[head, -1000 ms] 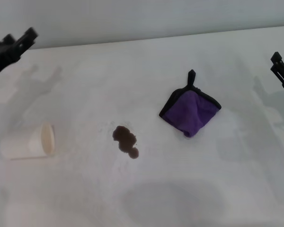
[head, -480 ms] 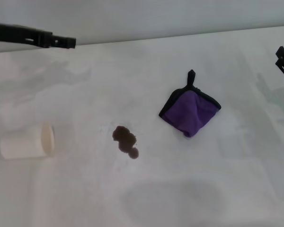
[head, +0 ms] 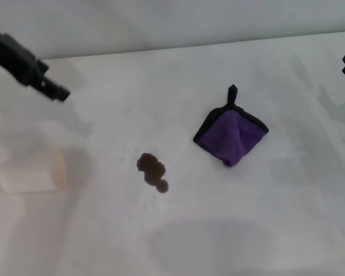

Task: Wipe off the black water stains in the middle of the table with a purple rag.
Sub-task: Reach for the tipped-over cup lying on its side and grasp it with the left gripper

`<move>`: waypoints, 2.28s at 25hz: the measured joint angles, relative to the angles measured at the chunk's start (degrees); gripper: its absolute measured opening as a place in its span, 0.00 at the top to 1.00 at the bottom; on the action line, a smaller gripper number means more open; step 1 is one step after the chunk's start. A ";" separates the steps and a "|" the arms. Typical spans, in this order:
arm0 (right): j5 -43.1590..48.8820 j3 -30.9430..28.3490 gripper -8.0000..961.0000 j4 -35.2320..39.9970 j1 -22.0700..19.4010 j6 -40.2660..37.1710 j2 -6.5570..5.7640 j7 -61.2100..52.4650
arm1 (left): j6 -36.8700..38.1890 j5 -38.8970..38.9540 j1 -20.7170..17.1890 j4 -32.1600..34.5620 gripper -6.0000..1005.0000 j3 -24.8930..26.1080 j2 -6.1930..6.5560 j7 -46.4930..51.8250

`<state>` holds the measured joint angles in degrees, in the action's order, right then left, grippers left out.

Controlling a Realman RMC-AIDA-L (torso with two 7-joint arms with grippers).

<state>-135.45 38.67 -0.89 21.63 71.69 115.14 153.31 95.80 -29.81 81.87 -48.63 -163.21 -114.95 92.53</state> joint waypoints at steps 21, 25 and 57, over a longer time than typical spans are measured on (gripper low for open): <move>-2.67 -2.90 0.09 -0.40 0.15 -4.54 0.20 -1.58 | -2.86 -24.56 3.04 3.26 0.13 -0.06 -4.20 -9.74; -2.88 -3.55 0.09 0.14 0.92 -5.93 0.20 -1.60 | -5.51 -27.14 2.46 5.75 0.13 -0.04 -4.51 -9.61; -2.98 -3.95 0.09 2.30 1.50 -9.91 0.17 -1.61 | -20.83 -35.25 0.14 28.81 0.13 0.02 -4.29 1.44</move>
<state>-138.43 34.71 1.41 23.12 61.78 115.31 151.70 74.97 -65.06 82.01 -19.82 -163.19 -119.23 93.97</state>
